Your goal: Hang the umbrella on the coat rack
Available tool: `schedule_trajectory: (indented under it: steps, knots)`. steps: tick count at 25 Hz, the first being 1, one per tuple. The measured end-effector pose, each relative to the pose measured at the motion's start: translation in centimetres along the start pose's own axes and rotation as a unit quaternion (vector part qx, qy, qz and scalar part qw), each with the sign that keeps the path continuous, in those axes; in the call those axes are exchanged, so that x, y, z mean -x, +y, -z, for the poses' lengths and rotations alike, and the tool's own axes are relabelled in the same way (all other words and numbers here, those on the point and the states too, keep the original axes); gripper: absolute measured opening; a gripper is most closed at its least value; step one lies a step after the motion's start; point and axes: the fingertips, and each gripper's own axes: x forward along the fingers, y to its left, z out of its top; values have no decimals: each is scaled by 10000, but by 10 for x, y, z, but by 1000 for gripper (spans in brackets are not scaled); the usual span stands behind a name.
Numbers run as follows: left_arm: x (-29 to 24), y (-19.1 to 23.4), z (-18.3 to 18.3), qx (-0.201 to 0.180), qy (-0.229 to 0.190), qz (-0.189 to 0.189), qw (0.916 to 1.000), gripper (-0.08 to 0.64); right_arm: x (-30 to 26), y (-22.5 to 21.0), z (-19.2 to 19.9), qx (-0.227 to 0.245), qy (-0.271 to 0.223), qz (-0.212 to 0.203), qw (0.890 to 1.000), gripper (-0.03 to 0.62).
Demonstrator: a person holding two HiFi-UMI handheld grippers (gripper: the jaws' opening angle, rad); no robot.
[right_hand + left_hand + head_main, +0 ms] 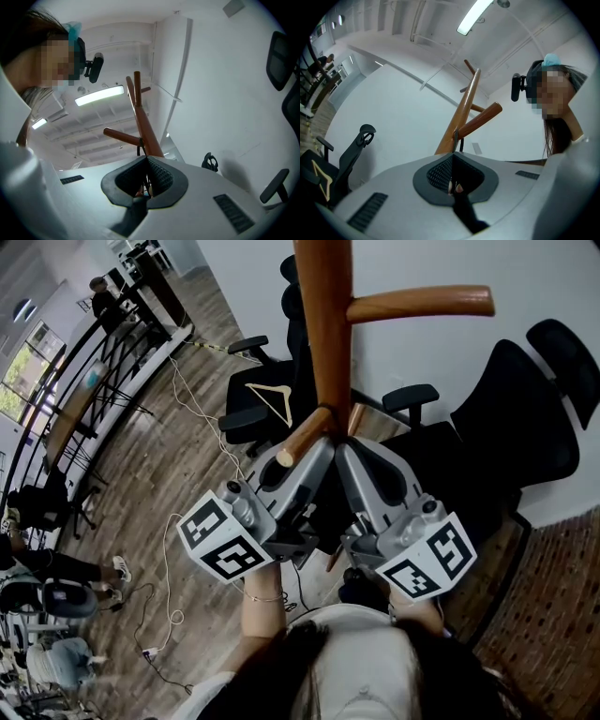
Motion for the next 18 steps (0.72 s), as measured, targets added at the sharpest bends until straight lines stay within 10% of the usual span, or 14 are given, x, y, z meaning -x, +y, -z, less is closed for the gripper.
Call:
schedule_trajectory:
  steps: [18]
  knots:
    - [8, 1, 6, -161, -99, -310, 9993, 9, 11, 6, 3, 47, -6, -141, 9999, 38]
